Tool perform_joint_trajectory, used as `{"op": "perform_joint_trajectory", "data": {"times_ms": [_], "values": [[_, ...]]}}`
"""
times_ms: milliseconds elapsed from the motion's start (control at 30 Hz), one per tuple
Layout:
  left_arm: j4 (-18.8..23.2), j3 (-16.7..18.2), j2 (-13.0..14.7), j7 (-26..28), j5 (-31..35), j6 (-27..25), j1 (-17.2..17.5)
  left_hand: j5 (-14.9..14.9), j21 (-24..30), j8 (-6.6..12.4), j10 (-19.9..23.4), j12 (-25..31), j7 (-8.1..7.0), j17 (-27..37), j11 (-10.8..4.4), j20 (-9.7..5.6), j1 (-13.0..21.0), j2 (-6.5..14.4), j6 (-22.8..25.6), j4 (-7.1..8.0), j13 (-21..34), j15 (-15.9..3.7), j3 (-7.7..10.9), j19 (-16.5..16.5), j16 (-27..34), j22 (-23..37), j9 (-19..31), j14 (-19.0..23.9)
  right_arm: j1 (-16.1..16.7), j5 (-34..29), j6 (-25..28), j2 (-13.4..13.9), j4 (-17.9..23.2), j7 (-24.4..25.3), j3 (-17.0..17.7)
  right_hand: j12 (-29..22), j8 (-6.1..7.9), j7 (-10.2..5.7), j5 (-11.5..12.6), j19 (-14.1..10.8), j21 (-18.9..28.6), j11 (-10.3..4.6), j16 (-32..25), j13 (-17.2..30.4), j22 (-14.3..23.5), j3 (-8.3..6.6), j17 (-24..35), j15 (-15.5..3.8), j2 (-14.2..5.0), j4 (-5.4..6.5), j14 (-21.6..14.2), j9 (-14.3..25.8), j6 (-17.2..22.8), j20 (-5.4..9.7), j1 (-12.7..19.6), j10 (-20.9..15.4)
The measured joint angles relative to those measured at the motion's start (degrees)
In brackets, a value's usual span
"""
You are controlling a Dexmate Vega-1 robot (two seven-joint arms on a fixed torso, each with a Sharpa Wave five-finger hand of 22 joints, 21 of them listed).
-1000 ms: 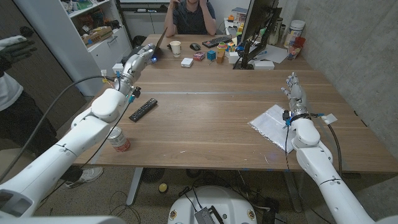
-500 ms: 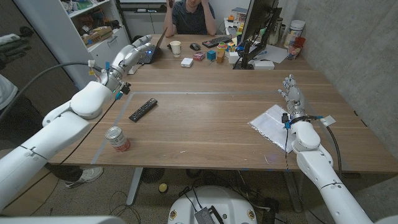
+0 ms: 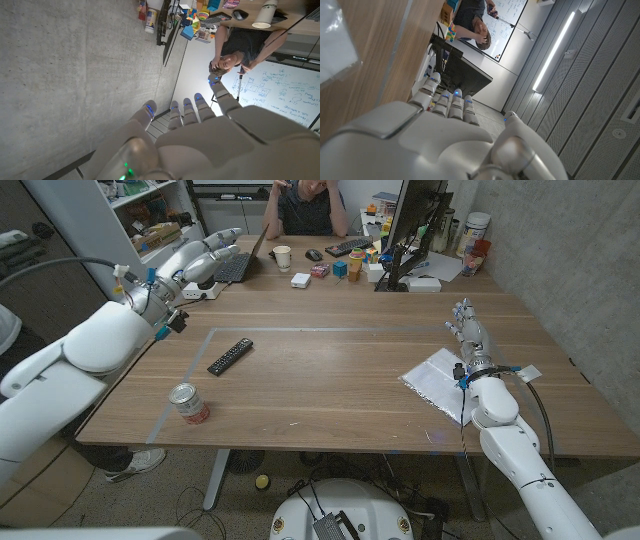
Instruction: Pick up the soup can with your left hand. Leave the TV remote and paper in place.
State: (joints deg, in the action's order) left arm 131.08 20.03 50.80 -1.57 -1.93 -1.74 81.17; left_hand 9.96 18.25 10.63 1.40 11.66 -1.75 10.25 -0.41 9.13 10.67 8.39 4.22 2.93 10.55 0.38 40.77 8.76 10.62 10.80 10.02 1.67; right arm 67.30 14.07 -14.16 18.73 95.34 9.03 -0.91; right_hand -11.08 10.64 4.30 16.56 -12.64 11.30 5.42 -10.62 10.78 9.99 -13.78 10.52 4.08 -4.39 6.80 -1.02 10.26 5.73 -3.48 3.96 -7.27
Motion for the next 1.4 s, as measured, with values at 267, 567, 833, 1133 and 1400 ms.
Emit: {"op": "perform_joint_trajectory", "data": {"times_ms": [267, 567, 833, 1133, 1400], "values": [[8.61, 7.83, -6.7, -6.33, 8.7, -2.53, 5.85, 0.0, -0.13, 0.62, 1.45, 0.48, -0.31, -0.14, -0.63, 0.32, 0.61, -0.01, 1.94, -0.82, 0.0, -0.68, 0.13, 0.33, 0.22, 0.0, 0.0, 0.68, -0.05, 0.51, -1.76, 0.28, -0.66, -1.02, -0.73, 0.0, 0.0, 0.0, 0.0, 0.0, 0.0, 0.0, 0.0, 0.0, 0.0, 0.0, 0.0, 0.0, 0.0, 0.0, 0.0, 0.0, 0.0, 0.0, 0.0, 0.0], [18.99, 15.81, -15.22, -16.44, 19.82, -4.87, 11.06, 0.0, -0.9, 0.38, -0.08, -0.07, -2.9, -0.13, -1.06, 1.77, 2.74, -0.18, 2.0, -4.03, 0.27, -1.32, -0.37, -0.27, -0.14, 0.0, 0.27, -0.55, -0.76, 1.23, -3.48, 0.65, -1.88, -2.41, -1.75, 0.0, 0.0, 0.0, 0.0, 0.0, 0.0, 0.0, 0.0, 0.0, 0.0, 0.0, 0.0, 0.0, 0.0, 0.0, 0.0, 0.0, 0.0, 0.0, 0.0, 0.0], [24.31, 19.89, -21.45, -24.96, 26.87, -6.15, 12.58, 0.0, -1.33, -0.06, -1.88, -0.47, -3.6, -0.13, -1.43, 2.63, 3.55, -1.14, 1.3, -5.81, 0.27, -0.99, -1.53, -0.04, -0.25, -0.15, 0.26, -1.68, -1.87, 1.34, -4.13, 1.33, -2.48, -3.24, -2.59, 0.0, 0.0, 0.0, 0.0, 0.0, 0.0, 0.0, 0.0, 0.0, 0.0, 0.02, 0.0, 0.0, 0.0, 0.02, 0.0, 0.0, 0.0, 0.0, 0.0, 0.0], [27.31, 22.27, -27.1, -31.31, 33.74, -6.88, 13.0, -0.22, -1.96, -0.06, -3.59, -0.47, -4.31, -0.13, -1.56, 3.14, 3.83, -2.81, 0.58, -7.29, 0.27, -0.88, -3.02, 0.11, -0.46, -0.15, 0.26, -3.83, -3.41, 1.33, -4.16, 2.1, -2.91, -3.99, -3.51, 0.0, 0.0, 0.0, 0.0, 0.0, 0.0, 0.0, 0.0, -0.01, 0.0, 0.25, 0.0, 0.0, 0.0, 0.24, 0.0, 0.0, 0.0, 0.0, 0.0, 0.01], [27.05, 22.89, -30.31, -35.0, 39.31, -6.52, 12.69, -0.21, -3.23, -0.28, -6.13, -1.08, -4.74, -0.12, -1.3, 3.16, 4.91, -2.35, -1.24, -8.64, 0.26, -0.3, -3.27, -1.14, -0.68, -0.32, 0.26, -5.66, -4.73, 0.87, -3.42, 2.82, -3.1, -4.53, -4.43, 0.0, 0.0, 0.0, 0.0, 0.0, 0.0, -0.01, 0.0, -0.01, 0.0, 0.25, 0.0, 0.0, 0.0, 0.24, 0.0, 0.0, 0.0, 0.0, 0.0, 0.01]]}}
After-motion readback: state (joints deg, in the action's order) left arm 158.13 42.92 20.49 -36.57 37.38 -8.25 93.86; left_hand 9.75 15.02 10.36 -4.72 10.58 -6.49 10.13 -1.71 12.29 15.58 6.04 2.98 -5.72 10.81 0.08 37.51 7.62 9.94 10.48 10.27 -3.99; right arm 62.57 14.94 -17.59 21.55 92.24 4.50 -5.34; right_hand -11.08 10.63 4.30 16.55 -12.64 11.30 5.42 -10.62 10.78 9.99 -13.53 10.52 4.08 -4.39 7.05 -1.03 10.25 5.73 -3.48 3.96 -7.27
